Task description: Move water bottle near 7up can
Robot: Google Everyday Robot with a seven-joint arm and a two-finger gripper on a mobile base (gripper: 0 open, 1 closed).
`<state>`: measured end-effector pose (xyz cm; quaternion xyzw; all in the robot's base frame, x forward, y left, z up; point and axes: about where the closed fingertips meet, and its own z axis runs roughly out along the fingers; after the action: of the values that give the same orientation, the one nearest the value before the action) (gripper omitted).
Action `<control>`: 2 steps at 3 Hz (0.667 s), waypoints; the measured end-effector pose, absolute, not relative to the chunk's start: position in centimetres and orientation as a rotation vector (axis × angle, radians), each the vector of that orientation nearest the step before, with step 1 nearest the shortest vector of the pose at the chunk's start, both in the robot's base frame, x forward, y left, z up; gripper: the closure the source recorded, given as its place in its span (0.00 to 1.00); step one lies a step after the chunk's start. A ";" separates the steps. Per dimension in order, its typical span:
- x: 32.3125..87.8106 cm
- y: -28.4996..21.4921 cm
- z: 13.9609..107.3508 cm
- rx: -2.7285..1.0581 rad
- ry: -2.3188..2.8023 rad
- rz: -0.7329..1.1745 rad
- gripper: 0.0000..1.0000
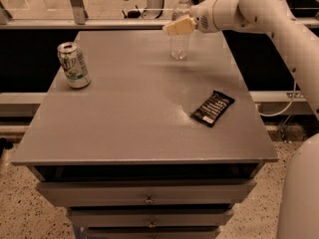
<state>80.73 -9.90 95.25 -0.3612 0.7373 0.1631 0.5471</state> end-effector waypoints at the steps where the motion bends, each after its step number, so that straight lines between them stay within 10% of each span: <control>1: 80.9 -9.8 95.7 -0.844 1.721 0.404 0.56; 2: 80.9 -9.4 97.0 -0.847 1.685 0.409 0.80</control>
Offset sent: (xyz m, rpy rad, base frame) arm -0.0009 0.0008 0.0358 0.0537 -0.0846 0.0229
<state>80.86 -9.45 96.96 -0.3608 0.7178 0.1742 0.5694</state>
